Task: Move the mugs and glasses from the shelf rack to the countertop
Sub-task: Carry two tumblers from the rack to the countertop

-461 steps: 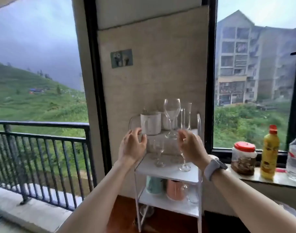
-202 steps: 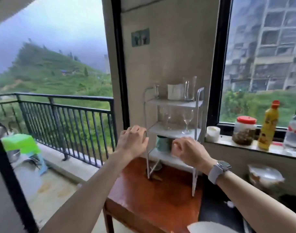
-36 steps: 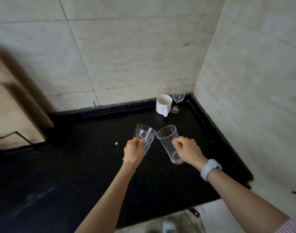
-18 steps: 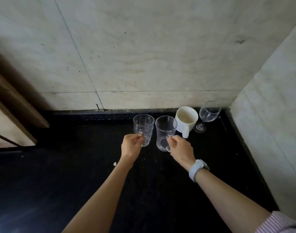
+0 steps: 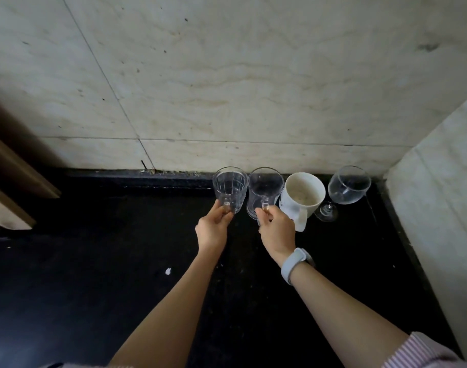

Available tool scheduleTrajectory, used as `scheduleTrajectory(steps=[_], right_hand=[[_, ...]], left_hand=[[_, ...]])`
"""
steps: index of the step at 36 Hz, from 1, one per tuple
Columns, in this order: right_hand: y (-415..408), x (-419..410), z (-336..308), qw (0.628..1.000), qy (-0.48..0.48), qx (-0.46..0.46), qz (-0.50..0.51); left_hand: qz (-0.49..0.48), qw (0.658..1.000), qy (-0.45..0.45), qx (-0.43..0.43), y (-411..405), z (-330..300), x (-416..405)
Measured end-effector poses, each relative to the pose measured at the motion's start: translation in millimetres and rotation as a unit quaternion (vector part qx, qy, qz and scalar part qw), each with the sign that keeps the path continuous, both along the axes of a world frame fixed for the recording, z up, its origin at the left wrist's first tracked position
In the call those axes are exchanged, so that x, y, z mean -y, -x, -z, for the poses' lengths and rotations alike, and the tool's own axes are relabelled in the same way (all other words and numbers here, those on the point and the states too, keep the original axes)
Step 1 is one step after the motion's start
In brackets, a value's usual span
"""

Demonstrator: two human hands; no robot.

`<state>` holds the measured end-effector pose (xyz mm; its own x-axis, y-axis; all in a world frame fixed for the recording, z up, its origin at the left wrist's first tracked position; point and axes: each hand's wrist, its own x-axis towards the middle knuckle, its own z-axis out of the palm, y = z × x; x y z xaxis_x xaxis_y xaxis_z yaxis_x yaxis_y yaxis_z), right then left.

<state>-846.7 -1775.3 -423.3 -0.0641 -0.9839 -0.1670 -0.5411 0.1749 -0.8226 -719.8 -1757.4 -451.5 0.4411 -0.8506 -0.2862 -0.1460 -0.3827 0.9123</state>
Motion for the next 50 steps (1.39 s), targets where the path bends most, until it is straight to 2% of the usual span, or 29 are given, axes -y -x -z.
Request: scheduleTrajectory(steps=[9,16,23,28,33,37,42,46,50], right_hand=[[2,11,2,0.994,-0.079,0.080,0.014],[9,-20,-2,0.990,-0.126,0.065,0.026],[-31,-70,-19,0.970,-0.201,0.033,-0.136],[-80,-112,-44,0.956,-0.178,0.005,-0.234],[-96,-151,-64,0.959,-0.123,-0.022,-0.255],[-76,-177,-81,0.970,-0.094,-0.053,-0.216],[-35,-222,-105,0.989,-0.056,-0.094,-0.101],[-2,-286,-124,0.993,-0.030,-0.107,0.041],[31,-375,-140,0.978,-0.024,-0.123,0.164]], left_hand=[[0.070,0.994,-0.030,0.074,-13,1,12],[0.050,0.992,-0.034,0.112,-25,-10,-33],[0.038,0.981,-0.069,0.178,-54,-28,-120],[0.026,0.967,-0.078,0.243,-87,-60,-181],[0.048,0.952,-0.071,0.294,-107,-86,-218],[0.116,0.939,-0.055,0.319,-104,-99,-220],[0.263,0.906,0.003,0.332,-74,-115,-212],[0.395,0.857,0.057,0.325,-32,-133,-230],[0.505,0.798,0.120,0.307,16,-152,-275]])
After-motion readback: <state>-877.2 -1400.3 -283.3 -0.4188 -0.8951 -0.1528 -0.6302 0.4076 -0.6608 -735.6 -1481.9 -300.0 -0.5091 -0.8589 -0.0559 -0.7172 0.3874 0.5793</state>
